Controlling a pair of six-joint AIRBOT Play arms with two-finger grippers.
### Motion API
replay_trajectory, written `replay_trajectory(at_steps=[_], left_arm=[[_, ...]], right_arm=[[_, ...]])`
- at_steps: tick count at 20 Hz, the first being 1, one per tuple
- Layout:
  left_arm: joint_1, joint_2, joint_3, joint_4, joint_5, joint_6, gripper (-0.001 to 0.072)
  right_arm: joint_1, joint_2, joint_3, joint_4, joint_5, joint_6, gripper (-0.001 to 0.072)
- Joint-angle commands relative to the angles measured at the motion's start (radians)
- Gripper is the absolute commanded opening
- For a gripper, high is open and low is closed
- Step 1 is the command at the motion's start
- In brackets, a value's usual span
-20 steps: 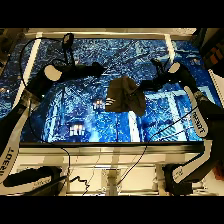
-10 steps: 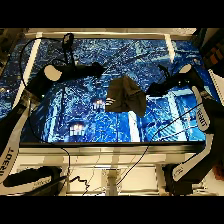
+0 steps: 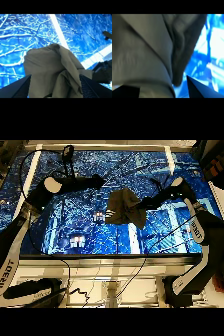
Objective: Fold the clothes and pants, and hang the long-sleeved shirts on hangers.
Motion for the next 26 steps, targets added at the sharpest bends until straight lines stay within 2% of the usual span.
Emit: replay_trajectory(at_steps=[1,4,8,10,12,20,21,22,23,24,26], left_arm=[[0.001,0.000,0.000,0.000,0.000,0.000,0.0692],[0.001,0.000,0.000,0.000,0.000,0.000,0.0692],[0.001,0.000,0.000,0.000,0.000,0.000,0.0692],[0.001,0.000,0.000,0.000,0.000,0.000,0.0692],[0.001,0.000,0.000,0.000,0.001,0.000,0.0692],[0.001,0.000,0.000,0.000,0.001,0.001,0.0692],[0.001,0.000,0.000,0.000,0.001,0.001,0.0692],[0.001,0.000,0.000,0.001,0.001,0.001,0.0692],[0.001,0.000,0.000,0.001,0.000,0.001,0.0692],[0.001,0.000,0.000,0.000,0.000,0.001,0.0692],[0.001,0.000,0.000,0.000,0.000,0.001,0.0692]], right_arm=[[0.060,0.000,0.002,-0.044,-0.184,0.031,0.0627],[0.049,0.000,0.002,-0.045,-0.282,0.134,0.0627],[0.002,-0.024,0.002,-0.039,-0.224,0.211,0.0625],[-0.013,-0.068,0.001,0.017,-0.131,0.217,0.0622],[-0.005,-0.111,0.001,0.141,-0.076,0.216,0.0616],[0.130,-0.140,0.002,0.314,-0.230,0.220,0.0610],[0.149,-0.140,0.002,0.339,-0.260,0.220,0.0551],[0.171,-0.139,0.002,0.357,-0.304,0.220,0.0252],[0.191,-0.139,0.002,0.377,-0.345,0.223,0.0045],[0.207,-0.138,0.002,0.410,-0.376,0.223,0.0020],[0.227,-0.135,0.002,0.538,-0.384,0.209,0.0019]])
